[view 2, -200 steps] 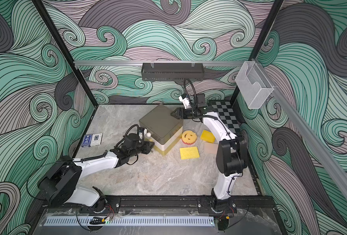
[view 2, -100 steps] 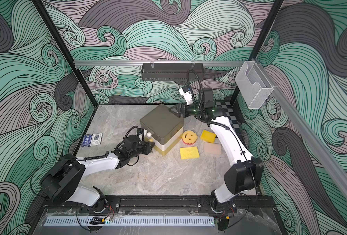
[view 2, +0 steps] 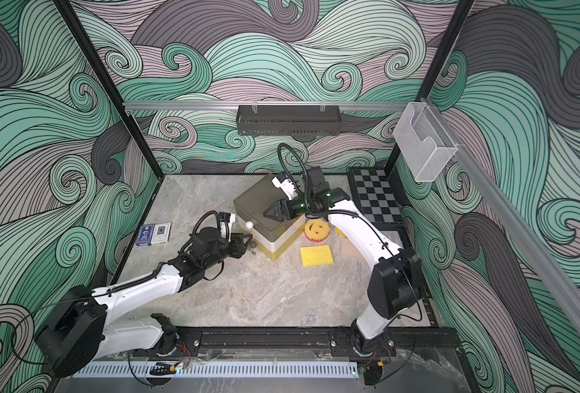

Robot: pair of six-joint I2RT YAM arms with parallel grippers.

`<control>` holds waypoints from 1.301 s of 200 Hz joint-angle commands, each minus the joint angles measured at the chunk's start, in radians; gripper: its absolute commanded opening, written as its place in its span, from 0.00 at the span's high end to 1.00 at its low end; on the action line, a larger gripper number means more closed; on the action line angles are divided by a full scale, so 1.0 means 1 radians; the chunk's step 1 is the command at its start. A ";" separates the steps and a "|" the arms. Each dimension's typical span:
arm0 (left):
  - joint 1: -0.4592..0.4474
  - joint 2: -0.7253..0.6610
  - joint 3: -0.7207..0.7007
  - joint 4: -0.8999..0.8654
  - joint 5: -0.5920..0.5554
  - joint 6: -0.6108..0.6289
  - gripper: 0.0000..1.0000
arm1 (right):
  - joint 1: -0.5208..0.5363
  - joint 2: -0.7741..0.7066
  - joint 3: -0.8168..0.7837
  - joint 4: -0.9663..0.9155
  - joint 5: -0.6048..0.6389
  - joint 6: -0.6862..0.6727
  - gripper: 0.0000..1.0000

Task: Take the sponge out of the drawer
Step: Close the drawer in the storage box, then open the drawer in the storage box.

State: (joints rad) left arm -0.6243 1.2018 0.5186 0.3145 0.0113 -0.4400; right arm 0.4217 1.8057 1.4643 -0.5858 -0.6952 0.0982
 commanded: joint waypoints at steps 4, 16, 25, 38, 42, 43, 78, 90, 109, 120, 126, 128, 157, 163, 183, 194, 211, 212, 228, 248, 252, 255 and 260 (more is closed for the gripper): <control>-0.003 -0.038 -0.056 -0.077 -0.017 0.015 0.56 | -0.002 0.032 0.005 -0.006 0.043 -0.041 0.35; -0.003 -0.041 -0.085 -0.069 -0.020 0.002 0.56 | -0.003 0.043 0.003 -0.012 0.053 -0.043 0.35; -0.003 -0.036 -0.104 -0.052 -0.022 -0.008 0.56 | -0.003 0.051 -0.001 -0.011 0.059 -0.043 0.35; -0.003 -0.013 -0.122 -0.018 -0.023 -0.021 0.56 | -0.003 0.065 -0.001 -0.013 0.062 -0.043 0.35; -0.003 -0.003 -0.126 -0.005 -0.020 -0.025 0.56 | -0.003 0.070 0.000 -0.014 0.061 -0.043 0.35; -0.003 -0.001 -0.126 -0.002 -0.020 -0.025 0.56 | -0.003 0.071 0.000 -0.014 0.061 -0.043 0.35; -0.001 0.133 -0.092 0.110 0.006 -0.024 0.56 | -0.003 0.096 0.003 -0.013 0.056 -0.038 0.36; 0.001 0.189 -0.065 0.139 0.030 -0.019 0.57 | -0.003 0.098 0.006 -0.014 0.056 -0.037 0.36; 0.001 0.280 -0.030 0.193 0.049 -0.014 0.57 | -0.003 0.096 0.007 -0.014 0.056 -0.036 0.36; 0.003 0.317 -0.018 0.216 0.047 -0.012 0.58 | -0.003 0.097 0.008 -0.014 0.054 -0.035 0.36; 0.005 0.332 -0.013 0.229 0.049 -0.013 0.58 | -0.003 0.095 0.007 -0.014 0.052 -0.034 0.36; 0.006 0.337 -0.011 0.232 0.049 -0.014 0.58 | -0.003 0.095 0.007 -0.014 0.051 -0.034 0.36; 0.012 0.396 0.012 0.268 0.050 -0.011 0.58 | -0.003 0.095 0.003 -0.013 0.049 -0.038 0.36; 0.014 0.407 0.015 0.272 0.049 -0.008 0.58 | -0.003 0.096 0.003 -0.015 0.049 -0.037 0.36; 0.028 0.439 0.016 0.306 0.057 -0.016 0.58 | -0.001 0.097 0.000 -0.013 0.042 -0.038 0.36; 0.033 0.447 0.014 0.323 0.067 -0.024 0.58 | -0.001 0.097 -0.001 -0.014 0.044 -0.040 0.36; 0.037 0.450 0.020 0.329 0.066 -0.027 0.58 | -0.001 0.100 -0.005 -0.014 0.045 -0.043 0.36; 0.037 0.451 0.020 0.329 0.066 -0.028 0.58 | -0.001 0.100 -0.004 -0.014 0.045 -0.043 0.36; 0.040 0.455 0.025 0.334 0.067 -0.027 0.59 | -0.001 0.105 -0.006 -0.014 0.044 -0.042 0.36; 0.044 0.456 0.032 0.333 0.069 -0.026 0.60 | -0.002 0.107 -0.009 -0.014 0.044 -0.043 0.36; 0.046 0.455 0.033 0.333 0.072 -0.027 0.60 | -0.001 0.107 -0.009 -0.014 0.045 -0.043 0.36; 0.047 0.454 0.035 0.334 0.076 -0.028 0.61 | -0.001 0.107 -0.009 -0.014 0.045 -0.044 0.36; 0.048 0.454 0.035 0.334 0.077 -0.028 0.61 | -0.002 0.107 -0.010 -0.014 0.047 -0.045 0.36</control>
State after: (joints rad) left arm -0.5884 1.6478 0.5159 0.6075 0.0662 -0.4622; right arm 0.4210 1.8496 1.4818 -0.5446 -0.6643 0.0689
